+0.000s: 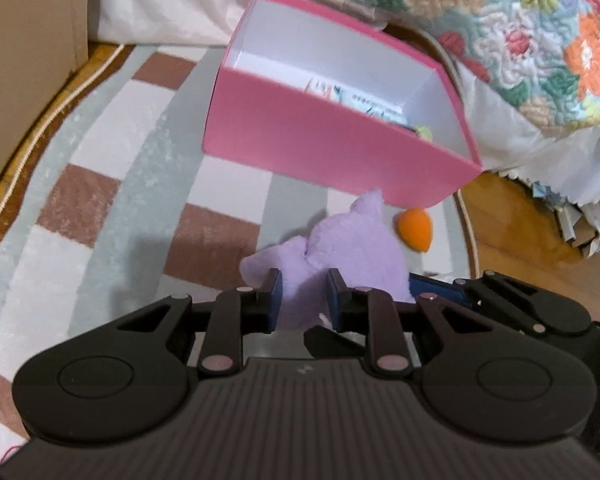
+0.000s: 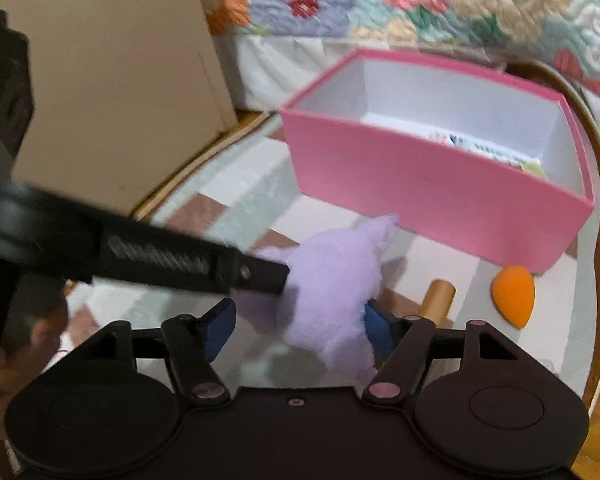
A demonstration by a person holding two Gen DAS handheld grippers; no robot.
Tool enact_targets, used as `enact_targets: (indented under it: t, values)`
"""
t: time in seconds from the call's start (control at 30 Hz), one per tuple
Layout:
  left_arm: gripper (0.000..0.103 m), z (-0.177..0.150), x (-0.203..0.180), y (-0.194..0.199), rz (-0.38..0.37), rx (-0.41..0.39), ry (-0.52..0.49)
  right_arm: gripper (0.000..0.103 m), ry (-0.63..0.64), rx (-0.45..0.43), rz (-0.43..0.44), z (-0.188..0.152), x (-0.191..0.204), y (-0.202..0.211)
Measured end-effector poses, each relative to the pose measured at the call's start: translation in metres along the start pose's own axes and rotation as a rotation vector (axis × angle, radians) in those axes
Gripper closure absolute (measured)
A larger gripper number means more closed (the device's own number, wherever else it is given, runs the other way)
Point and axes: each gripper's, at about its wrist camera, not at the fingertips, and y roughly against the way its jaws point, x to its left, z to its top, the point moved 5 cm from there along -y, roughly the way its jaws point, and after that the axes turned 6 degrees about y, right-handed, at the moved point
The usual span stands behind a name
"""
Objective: Organize objects
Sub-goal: 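Lift the lilac plush with the right gripper and carry it over the pink box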
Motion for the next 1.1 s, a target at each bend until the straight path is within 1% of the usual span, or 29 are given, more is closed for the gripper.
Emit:
enact_targets:
  t: [0.17, 0.2, 0.23, 0.27, 0.33, 0.37, 0.43, 0.5, 0.6, 0.73, 0.87, 0.97, 1.03, 1.07, 1.1]
  values:
    - [0.083, 0.012, -0.018, 0.030, -0.025, -0.053, -0.002, 0.029, 0.036, -0.047, -0.004, 0.015, 0.005, 0.028]
    - [0.083, 0.015, -0.022, 0.035, -0.041, -0.059, -0.003, 0.031, 0.042, -0.056, -0.001, 0.017, 0.005, 0.032]
    - [0.083, 0.019, -0.028, 0.042, -0.073, -0.061, -0.001, 0.034, 0.047, -0.066, 0.011, 0.020, 0.006, 0.037]
    - [0.083, 0.022, -0.034, 0.046, -0.102, -0.058, 0.003, 0.043, 0.046, -0.072, 0.042, 0.025, 0.006, 0.043]
    - [0.083, 0.028, -0.049, 0.055, -0.141, -0.062, -0.012, 0.045, 0.028, -0.093, 0.103, 0.034, 0.008, 0.053]
    - [0.083, 0.031, -0.057, 0.059, -0.138, -0.079, -0.031, 0.047, 0.030, -0.110, 0.116, 0.039, 0.010, 0.058]
    - [0.083, 0.036, -0.063, 0.062, -0.113, -0.097, -0.043, 0.047, 0.065, -0.121, 0.100, 0.047, 0.012, 0.062]
    - [0.083, 0.039, -0.063, 0.060, -0.105, -0.098, -0.041, 0.047, 0.077, -0.126, 0.081, 0.049, 0.008, 0.060]
    - [0.083, 0.040, -0.053, 0.049, -0.051, -0.074, -0.041, 0.047, 0.042, -0.093, 0.075, 0.043, -0.005, 0.050]
    - [0.083, 0.040, -0.025, 0.028, 0.029, -0.041, -0.014, 0.046, -0.041, -0.030, 0.109, 0.026, -0.021, 0.029]
    - [0.083, 0.041, 0.010, 0.017, 0.070, -0.025, 0.034, 0.044, -0.083, 0.005, 0.142, 0.018, -0.022, 0.010]
    - [0.083, 0.041, 0.030, 0.013, 0.099, -0.018, 0.048, 0.043, -0.088, 0.015, 0.165, 0.017, -0.016, -0.002]
    - [0.079, 0.041, 0.040, 0.009, 0.128, -0.010, 0.046, 0.042, -0.080, 0.015, 0.174, 0.017, -0.010, -0.007]
    - [0.077, 0.041, 0.043, 0.006, 0.141, -0.007, 0.036, 0.039, -0.078, 0.014, 0.185, 0.018, -0.007, -0.010]
    - [0.076, 0.041, 0.047, 0.004, 0.160, -0.009, 0.025, 0.034, -0.077, 0.013, 0.195, 0.020, -0.005, -0.013]
